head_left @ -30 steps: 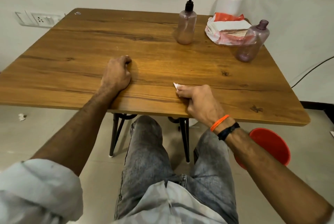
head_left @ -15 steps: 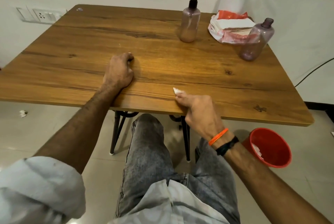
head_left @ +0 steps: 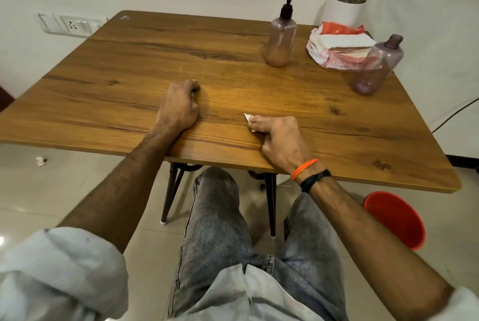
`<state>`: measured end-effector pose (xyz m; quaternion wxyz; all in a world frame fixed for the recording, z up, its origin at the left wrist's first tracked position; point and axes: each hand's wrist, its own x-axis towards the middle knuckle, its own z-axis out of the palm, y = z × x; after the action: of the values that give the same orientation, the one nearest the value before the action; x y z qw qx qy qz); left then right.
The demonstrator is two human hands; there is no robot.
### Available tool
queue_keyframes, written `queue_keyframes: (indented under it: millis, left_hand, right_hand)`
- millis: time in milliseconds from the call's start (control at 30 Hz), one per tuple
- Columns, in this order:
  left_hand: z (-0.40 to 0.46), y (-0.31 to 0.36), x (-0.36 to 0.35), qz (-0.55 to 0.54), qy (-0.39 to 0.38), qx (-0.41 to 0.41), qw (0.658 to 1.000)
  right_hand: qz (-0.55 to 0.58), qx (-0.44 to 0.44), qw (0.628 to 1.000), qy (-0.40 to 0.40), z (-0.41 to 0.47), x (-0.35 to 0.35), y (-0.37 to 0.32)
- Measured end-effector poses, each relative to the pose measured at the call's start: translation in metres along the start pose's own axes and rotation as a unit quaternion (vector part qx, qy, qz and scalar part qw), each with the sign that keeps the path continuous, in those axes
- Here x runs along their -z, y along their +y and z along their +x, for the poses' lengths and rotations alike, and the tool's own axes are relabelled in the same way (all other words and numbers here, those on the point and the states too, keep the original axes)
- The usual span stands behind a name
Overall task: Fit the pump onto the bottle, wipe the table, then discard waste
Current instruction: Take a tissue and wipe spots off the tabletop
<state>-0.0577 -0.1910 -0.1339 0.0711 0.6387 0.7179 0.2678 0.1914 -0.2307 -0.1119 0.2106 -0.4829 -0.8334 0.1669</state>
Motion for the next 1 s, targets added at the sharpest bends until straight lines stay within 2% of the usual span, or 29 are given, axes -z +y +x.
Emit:
queue_keyframes:
  millis: [133,233,300,367,433,500,600,667,767,833,900,1000]
  left_hand:
    - [0.001,-0.001,-0.002,0.006,0.008,-0.002,1.0]
    - [0.002,-0.003,-0.004,0.009,0.019,-0.003,1.0]
    - [0.003,-0.004,-0.005,0.005,0.019,-0.006,1.0]
    - [0.003,-0.005,-0.005,0.0,0.012,-0.007,1.0]
    - [0.003,-0.006,-0.005,0.001,0.014,-0.004,1.0]
    - [0.004,-0.005,-0.005,0.004,0.022,-0.002,1.0]
    - [0.003,-0.004,-0.006,0.005,0.026,-0.002,1.0]
    - [0.004,-0.005,-0.005,0.005,0.026,-0.005,1.0]
    - [0.004,-0.006,-0.006,0.009,0.027,-0.008,1.0]
    - [0.004,-0.007,-0.007,0.013,0.028,-0.01,0.999]
    - [0.005,-0.008,-0.008,0.011,0.024,-0.01,1.0]
    - [0.005,-0.009,-0.008,0.011,0.018,-0.008,1.0]
  right_hand:
    - [-0.022,0.143,0.987,-0.068,-0.025,-0.012,-0.02]
    - [0.026,0.231,0.966,-0.11,-0.041,-0.013,-0.029]
    - [0.085,0.218,0.969,-0.076,-0.026,-0.01,-0.025]
    - [0.104,0.155,0.982,-0.027,0.0,-0.005,-0.018]
    - [0.064,0.099,0.993,-0.013,0.031,-0.003,-0.011]
    - [0.022,0.074,0.996,-0.037,0.055,-0.006,-0.009]
    - [-0.014,0.106,0.991,-0.083,0.063,-0.014,-0.011]
    - [0.009,0.159,0.981,-0.109,0.05,-0.016,-0.013]
    - [0.045,0.271,0.946,-0.169,0.017,-0.015,-0.016]
    - [0.084,0.31,0.926,-0.197,0.002,-0.012,-0.016]
    - [0.121,0.305,0.928,-0.179,0.006,-0.005,-0.013]
    - [0.144,0.216,0.962,-0.089,0.037,-0.001,-0.004]
